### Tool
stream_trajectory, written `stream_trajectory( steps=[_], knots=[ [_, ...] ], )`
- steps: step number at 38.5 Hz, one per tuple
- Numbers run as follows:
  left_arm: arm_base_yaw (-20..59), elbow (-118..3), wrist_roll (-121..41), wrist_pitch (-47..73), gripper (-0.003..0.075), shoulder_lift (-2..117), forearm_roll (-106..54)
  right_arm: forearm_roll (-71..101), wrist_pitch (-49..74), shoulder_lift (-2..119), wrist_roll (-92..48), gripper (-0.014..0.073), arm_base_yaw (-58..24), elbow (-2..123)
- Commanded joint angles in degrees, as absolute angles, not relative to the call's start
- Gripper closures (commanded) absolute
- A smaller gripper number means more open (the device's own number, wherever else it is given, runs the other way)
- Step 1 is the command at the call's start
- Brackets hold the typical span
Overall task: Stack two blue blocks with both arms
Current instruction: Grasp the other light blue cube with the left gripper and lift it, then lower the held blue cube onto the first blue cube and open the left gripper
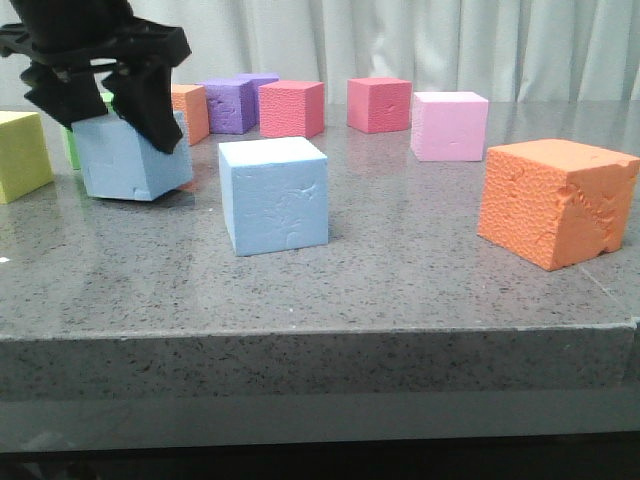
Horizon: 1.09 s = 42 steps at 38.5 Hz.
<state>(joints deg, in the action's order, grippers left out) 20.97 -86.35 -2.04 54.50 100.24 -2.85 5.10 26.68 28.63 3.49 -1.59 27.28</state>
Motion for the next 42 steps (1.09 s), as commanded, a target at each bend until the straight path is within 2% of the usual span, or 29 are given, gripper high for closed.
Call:
stream_trajectory(
  steps=[1, 7, 12, 26, 42],
  knots=[
    [21.3, -91.6, -2.0, 56.1, 0.0517, 97.5, -2.9, 4.5, 22.4, 28.6, 2.7, 0.0653, -1.3, 28.9],
    [21.3, -98.7, -2.0, 63.9, 0.0598, 97.5, -2.9, 4.5, 22.4, 28.6, 2.7, 0.0653, -1.3, 28.9],
    [21.4, -104.1, -2.0, 71.0, 0.0627, 97.5, -3.7, 4.5, 22.4, 28.6, 2.7, 0.0653, -1.3, 28.9],
    [22.6, -105.4, -2.0, 73.0, 0.0627, 94.7, -12.9, 4.5, 22.7, 28.6, 2.7, 0.0653, -1.3, 28.9],
    [35.4, -104.9, -2.3, 73.0, 0.0627, 93.4, -7.2, 4.5, 22.7, 28.6, 2.7, 0.0653, -1.3, 28.9]
  ],
)
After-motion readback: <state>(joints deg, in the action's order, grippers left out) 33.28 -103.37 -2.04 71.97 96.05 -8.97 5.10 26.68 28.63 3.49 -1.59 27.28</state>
